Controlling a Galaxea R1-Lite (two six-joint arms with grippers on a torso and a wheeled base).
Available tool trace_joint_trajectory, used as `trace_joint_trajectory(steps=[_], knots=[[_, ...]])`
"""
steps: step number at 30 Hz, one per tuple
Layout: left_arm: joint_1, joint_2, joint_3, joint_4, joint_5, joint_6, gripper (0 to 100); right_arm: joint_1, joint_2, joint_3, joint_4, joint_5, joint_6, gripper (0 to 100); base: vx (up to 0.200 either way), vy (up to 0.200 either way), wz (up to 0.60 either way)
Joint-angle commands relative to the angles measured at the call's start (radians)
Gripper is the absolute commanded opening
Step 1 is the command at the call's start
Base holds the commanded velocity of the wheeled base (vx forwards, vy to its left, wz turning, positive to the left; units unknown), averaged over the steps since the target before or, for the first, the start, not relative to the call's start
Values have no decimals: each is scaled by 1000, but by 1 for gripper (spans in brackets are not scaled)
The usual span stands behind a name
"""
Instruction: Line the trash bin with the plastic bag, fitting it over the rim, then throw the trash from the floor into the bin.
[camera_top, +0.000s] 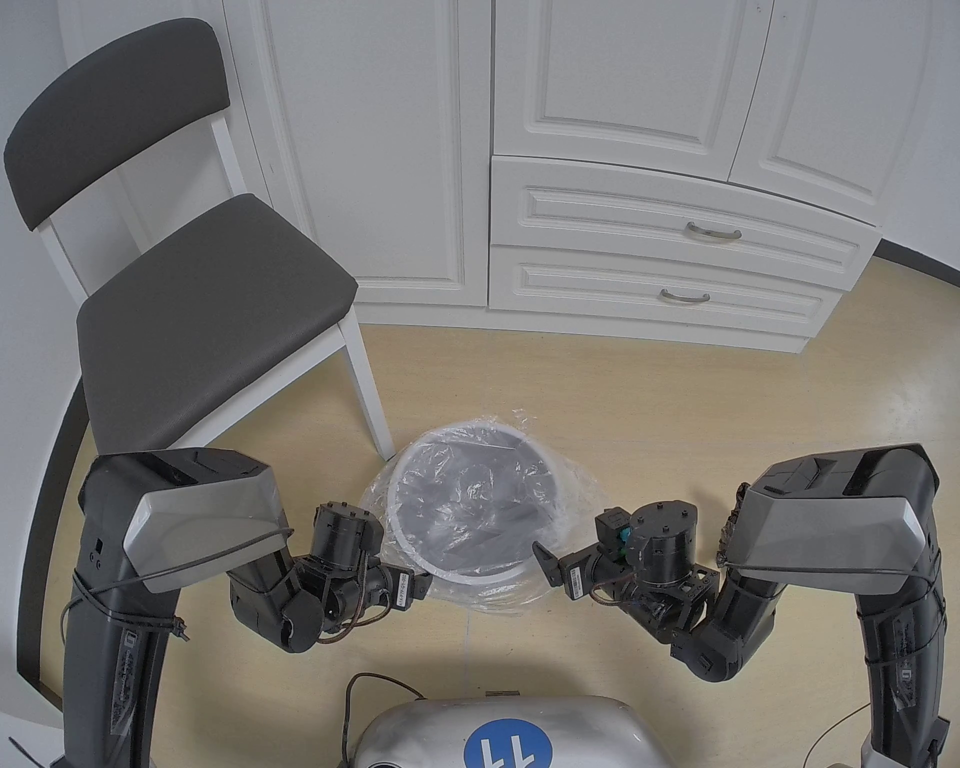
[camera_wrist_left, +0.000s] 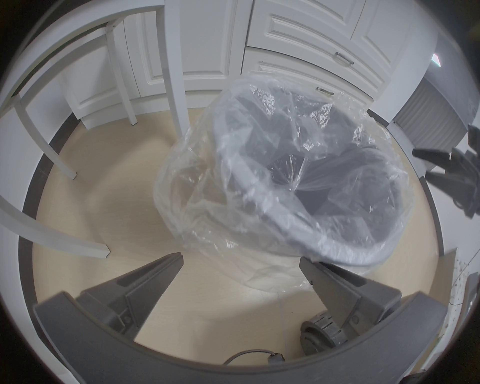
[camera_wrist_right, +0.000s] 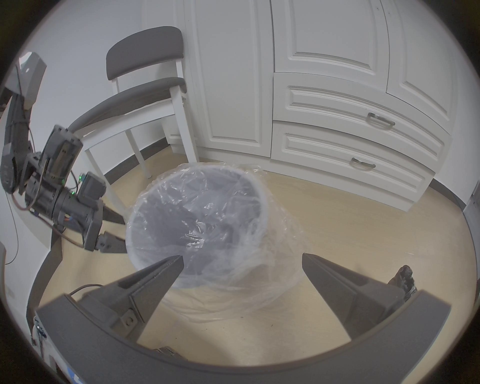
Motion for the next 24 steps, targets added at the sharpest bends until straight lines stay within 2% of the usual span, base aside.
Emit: trace_joint_trajectory(steps=[1, 5, 10, 13, 20, 24], knots=[[-1, -3, 23, -1, -4, 3, 100, -23, -41, -2, 4, 0, -2, 100, 0, 0, 0], [9, -66, 70, 0, -48, 9, 100, -57, -58, -4, 10, 2, -6, 100, 0, 0, 0], [16, -171, 153, 0, -145, 20, 100, -108, -37, -59, 67, 2, -6, 100, 0, 0, 0], [15, -216, 205, -1, -200, 57, 100, -143, 6, -108, 90, 2, -6, 100, 0, 0, 0], [22, -222, 211, -3, -211, 81, 100, -151, 120, -171, 110, 6, 7, 100, 0, 0, 0], [64, -253, 199, -6, -211, 81, 100, -138, 207, -234, 116, 28, 79, 100, 0, 0, 0]])
